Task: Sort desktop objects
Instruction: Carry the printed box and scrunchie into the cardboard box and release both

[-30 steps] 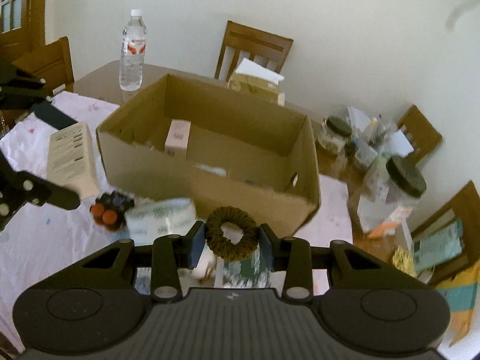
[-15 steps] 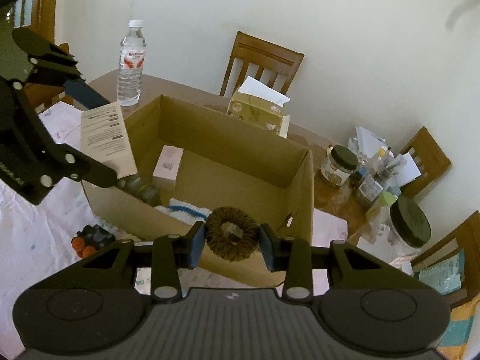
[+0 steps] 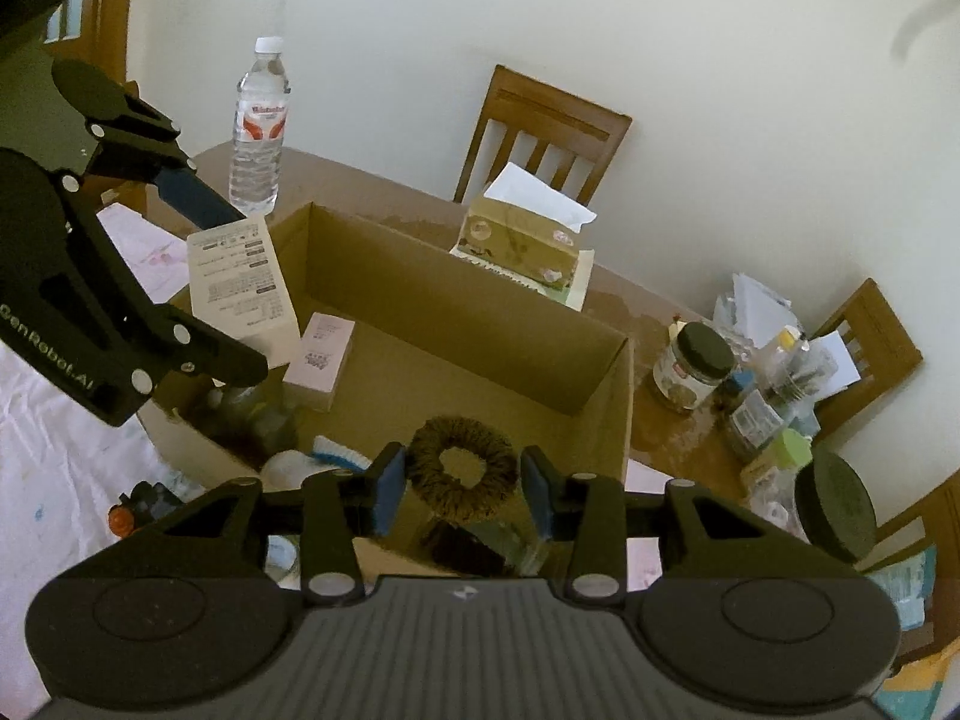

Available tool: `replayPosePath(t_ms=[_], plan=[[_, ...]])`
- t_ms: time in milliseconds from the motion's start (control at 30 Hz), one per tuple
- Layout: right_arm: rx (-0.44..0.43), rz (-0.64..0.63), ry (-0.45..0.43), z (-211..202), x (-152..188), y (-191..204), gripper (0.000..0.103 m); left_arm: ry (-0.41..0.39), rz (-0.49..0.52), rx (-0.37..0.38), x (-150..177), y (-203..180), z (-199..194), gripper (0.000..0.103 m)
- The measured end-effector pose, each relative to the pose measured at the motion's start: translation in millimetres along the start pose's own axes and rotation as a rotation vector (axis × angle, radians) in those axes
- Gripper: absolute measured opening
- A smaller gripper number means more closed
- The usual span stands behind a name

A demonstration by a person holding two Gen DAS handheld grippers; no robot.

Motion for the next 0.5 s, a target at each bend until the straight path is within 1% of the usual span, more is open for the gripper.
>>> replayPosePath(t_ms=[133,200,333,400,500], plan=[[-0.013,0.011,-0.002,3.8,-0.1,-4.7,0.051,0.011,-0.005,-0.008,-3.8,2.1,8.4,0.08],[-0.012,0.016,0.0,4.1,3.0,-5.9,0.056,0.016,-0.008,-0.009,-5.7,2.9,13.5,0.08],[-0.012,0.028,0.011,1.1,11.2,-8.2,0.058,0.029,-0.013,-0.009,-10.3,3.0,24.5,0.08],[-0.003,0.035,0.018,-1.5,16.7,-10.0,0.063,0.032,-0.013,-0.006,-12.5,1.9,29.7,0.08],[0.008,0.049,0.03,-4.6,24.7,-14.4,0.064,0.033,-0.021,-0.003,-15.6,1.4,35.5,0.082]])
Point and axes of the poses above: each gripper's, at about its wrist camera, not at the fingertips, and z roughly the way its jaws point, y to its left, x to its underside, the point moved 4 cm from there along z, roughly the way its jaws point, and after that the axes turned 8 degrees about -z, right-handed, at the moved point
